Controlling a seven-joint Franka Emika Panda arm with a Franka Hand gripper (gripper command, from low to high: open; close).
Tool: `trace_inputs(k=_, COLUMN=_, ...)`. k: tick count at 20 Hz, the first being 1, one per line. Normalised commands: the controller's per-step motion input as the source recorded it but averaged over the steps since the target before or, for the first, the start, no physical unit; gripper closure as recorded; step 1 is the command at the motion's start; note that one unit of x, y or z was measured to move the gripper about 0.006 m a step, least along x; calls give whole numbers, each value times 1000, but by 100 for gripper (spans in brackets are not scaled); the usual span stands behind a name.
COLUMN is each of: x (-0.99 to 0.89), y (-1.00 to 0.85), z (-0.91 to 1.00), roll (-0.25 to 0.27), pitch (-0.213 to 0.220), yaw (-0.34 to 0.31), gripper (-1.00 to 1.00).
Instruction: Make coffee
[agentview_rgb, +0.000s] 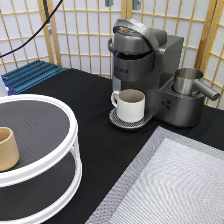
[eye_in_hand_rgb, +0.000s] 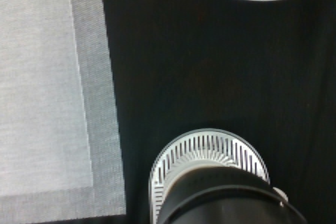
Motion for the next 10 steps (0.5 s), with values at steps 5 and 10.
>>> trace_inputs(k=5, x=153, y=109, z=-159, roll=-102, pitch=34, yaw=0, gripper=-100)
trace_inputs(k=10, x=34, y=-9, z=-112, roll=-117, pitch=31, yaw=0, gripper=-100)
